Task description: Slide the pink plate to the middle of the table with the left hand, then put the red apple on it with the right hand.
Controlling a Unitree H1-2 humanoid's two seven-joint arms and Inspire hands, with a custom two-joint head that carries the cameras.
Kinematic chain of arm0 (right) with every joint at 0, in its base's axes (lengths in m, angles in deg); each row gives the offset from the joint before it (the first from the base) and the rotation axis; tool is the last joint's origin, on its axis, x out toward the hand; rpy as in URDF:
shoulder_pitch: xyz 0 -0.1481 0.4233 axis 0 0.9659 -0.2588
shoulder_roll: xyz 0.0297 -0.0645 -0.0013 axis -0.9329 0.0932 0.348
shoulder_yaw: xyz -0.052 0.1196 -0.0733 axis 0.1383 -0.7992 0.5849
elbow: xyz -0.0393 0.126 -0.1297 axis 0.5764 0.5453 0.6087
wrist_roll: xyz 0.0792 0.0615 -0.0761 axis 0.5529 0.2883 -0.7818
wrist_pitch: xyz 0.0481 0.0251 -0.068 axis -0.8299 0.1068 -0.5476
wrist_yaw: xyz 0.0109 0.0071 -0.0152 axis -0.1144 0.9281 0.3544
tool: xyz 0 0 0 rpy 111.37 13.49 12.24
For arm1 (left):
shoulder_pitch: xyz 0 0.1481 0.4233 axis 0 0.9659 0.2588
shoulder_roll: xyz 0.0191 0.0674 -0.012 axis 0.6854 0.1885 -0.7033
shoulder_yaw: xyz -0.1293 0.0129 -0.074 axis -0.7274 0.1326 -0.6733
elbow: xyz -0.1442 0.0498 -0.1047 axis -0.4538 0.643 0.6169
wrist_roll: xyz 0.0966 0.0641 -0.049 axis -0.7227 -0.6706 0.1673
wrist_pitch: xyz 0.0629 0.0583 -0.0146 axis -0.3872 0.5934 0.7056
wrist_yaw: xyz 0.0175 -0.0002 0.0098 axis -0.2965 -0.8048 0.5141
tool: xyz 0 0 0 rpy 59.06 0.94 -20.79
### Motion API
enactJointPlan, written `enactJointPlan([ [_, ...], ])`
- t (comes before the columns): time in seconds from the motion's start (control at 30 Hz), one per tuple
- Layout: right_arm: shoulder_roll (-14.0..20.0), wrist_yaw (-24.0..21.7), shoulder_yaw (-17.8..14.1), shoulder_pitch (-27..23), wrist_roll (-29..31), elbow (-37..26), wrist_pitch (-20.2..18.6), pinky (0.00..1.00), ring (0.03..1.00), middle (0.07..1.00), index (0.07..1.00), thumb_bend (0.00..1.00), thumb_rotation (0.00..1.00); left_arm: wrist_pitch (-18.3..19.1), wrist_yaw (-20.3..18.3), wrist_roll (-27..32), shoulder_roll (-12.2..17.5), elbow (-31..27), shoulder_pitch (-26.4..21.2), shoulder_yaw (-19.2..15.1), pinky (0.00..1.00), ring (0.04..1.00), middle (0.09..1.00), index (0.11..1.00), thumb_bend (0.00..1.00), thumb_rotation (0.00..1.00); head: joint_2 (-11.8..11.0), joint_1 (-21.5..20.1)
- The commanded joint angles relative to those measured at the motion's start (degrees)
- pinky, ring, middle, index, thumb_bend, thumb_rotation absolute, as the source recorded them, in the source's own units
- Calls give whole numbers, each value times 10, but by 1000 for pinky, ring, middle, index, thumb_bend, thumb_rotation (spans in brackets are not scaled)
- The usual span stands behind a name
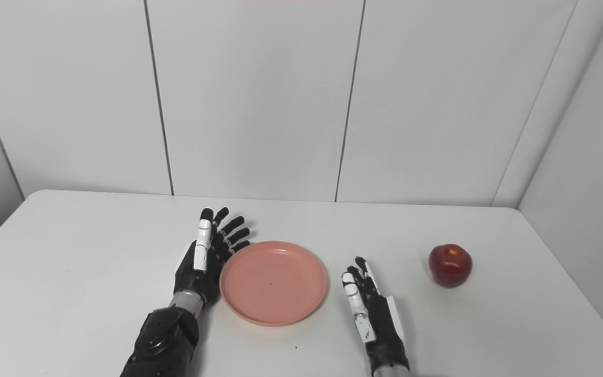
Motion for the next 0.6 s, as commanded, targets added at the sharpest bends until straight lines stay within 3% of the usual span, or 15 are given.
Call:
enactJointPlan([
  [0.0, -15, -4, 14, -20, -5, 5, -13, 1000, 901, 917, 956, 731, 1000, 48, 3, 8, 16, 19, 19, -9, 803, 824, 861, 931, 701, 936, -2, -17],
  [0.57, -36, 22, 30, -31, -35, 36, 8, 948, 878, 902, 942, 735, 1000, 40, -27, 32, 46, 47, 14, -27, 856, 859, 891, 959, 697, 956, -14, -87],
])
